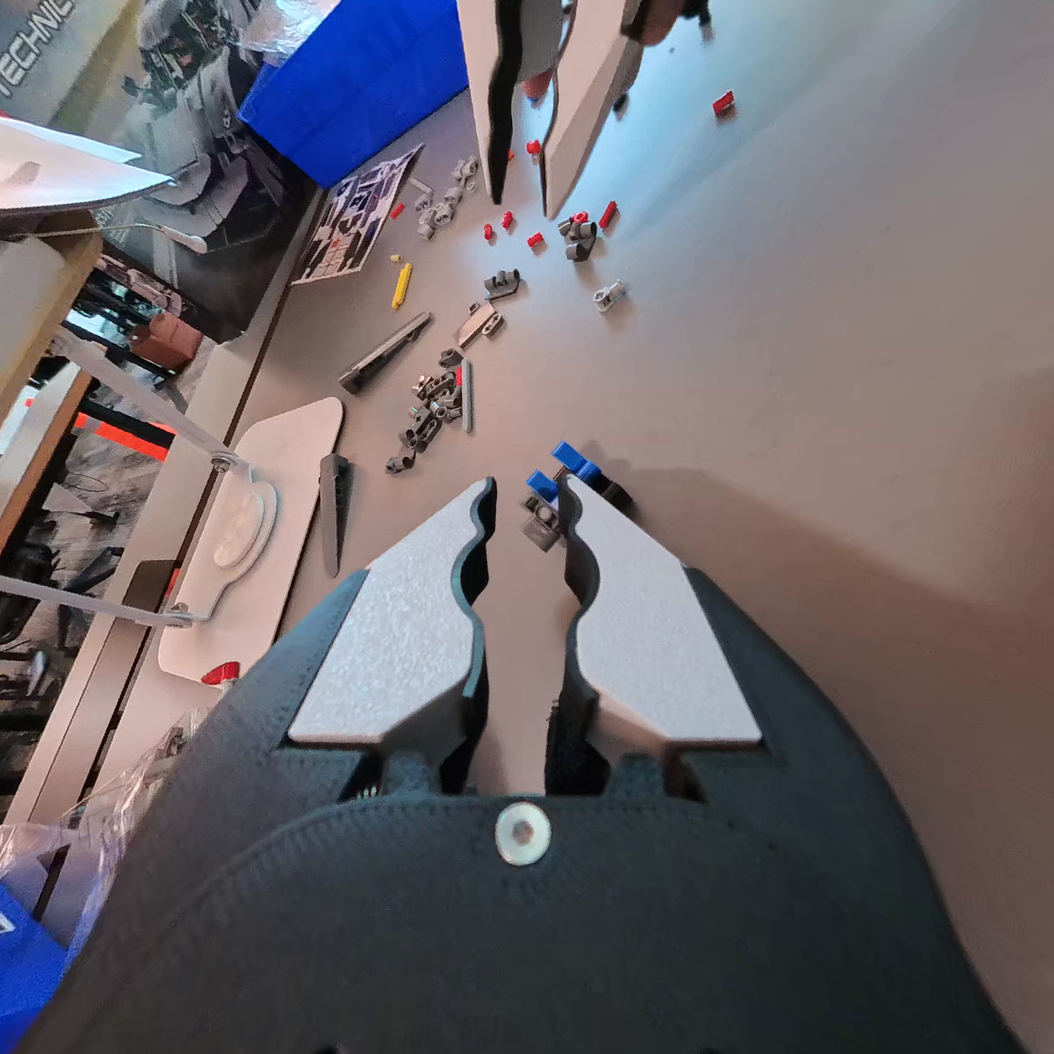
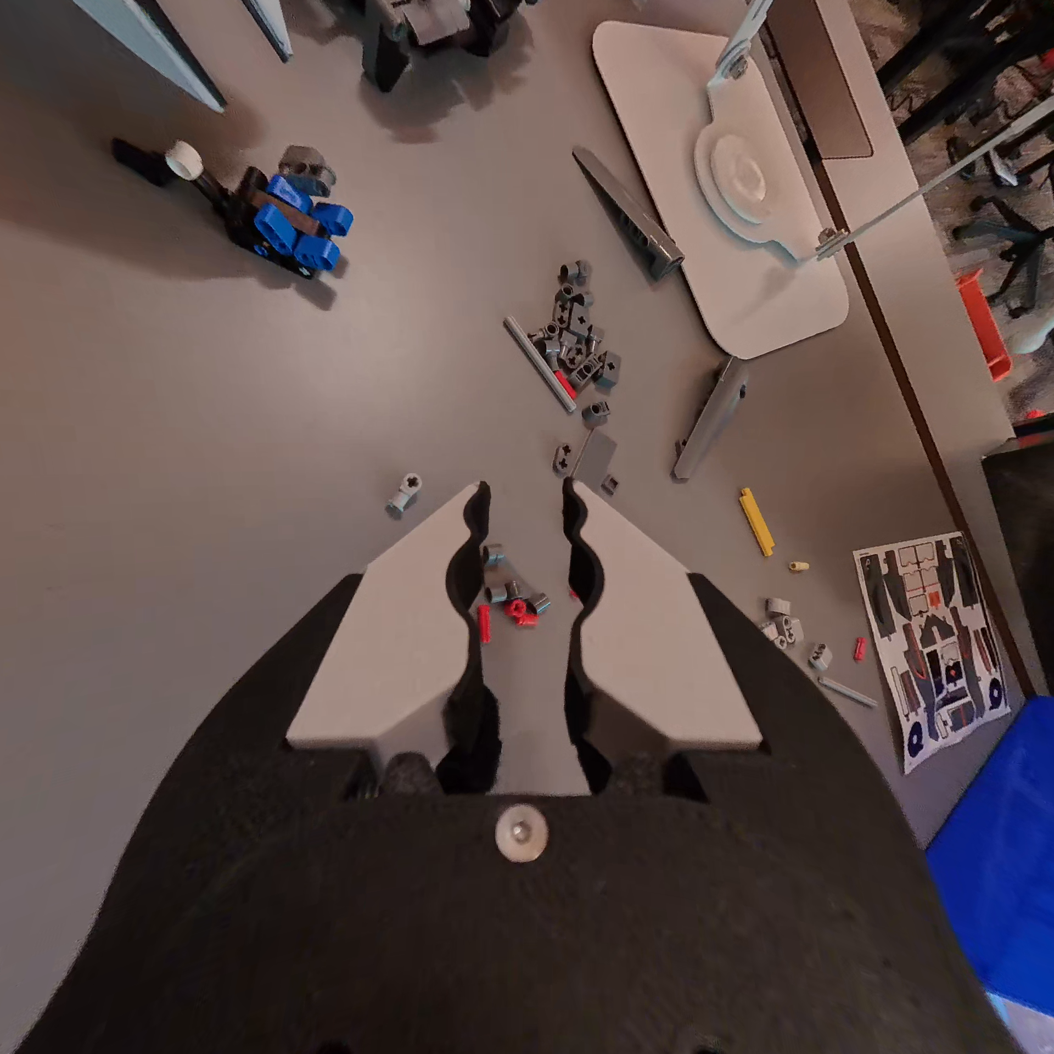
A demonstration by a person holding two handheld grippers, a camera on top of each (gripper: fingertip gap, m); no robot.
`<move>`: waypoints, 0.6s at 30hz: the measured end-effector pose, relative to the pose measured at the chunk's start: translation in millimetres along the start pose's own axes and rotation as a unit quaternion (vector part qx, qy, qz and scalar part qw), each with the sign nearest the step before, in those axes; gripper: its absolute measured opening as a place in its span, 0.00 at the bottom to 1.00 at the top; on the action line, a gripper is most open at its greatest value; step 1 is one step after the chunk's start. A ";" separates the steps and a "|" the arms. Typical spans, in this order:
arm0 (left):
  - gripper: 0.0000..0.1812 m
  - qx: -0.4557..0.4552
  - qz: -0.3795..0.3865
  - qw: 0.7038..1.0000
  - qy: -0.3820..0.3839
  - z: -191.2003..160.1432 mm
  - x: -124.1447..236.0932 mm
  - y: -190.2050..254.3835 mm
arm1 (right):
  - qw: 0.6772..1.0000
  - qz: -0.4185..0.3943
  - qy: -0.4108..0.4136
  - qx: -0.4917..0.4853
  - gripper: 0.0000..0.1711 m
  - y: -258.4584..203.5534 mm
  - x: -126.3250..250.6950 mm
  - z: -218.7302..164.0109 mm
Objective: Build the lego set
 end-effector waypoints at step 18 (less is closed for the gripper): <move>0.12 0.008 0.015 1.000 -0.002 -1.8 -11.4 1.6 | 0.999 -0.042 0.017 0.005 0.11 -1.6 4.7 -14.8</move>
Point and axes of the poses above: each gripper's, where its closed fingertips meet, x back along the fingers, z out of its top, y = z × x across the jaws, the point moved 3 cm from there along x, back along the fingers, and after that the axes turned 3 degrees about -y, right-handed, at the moved point
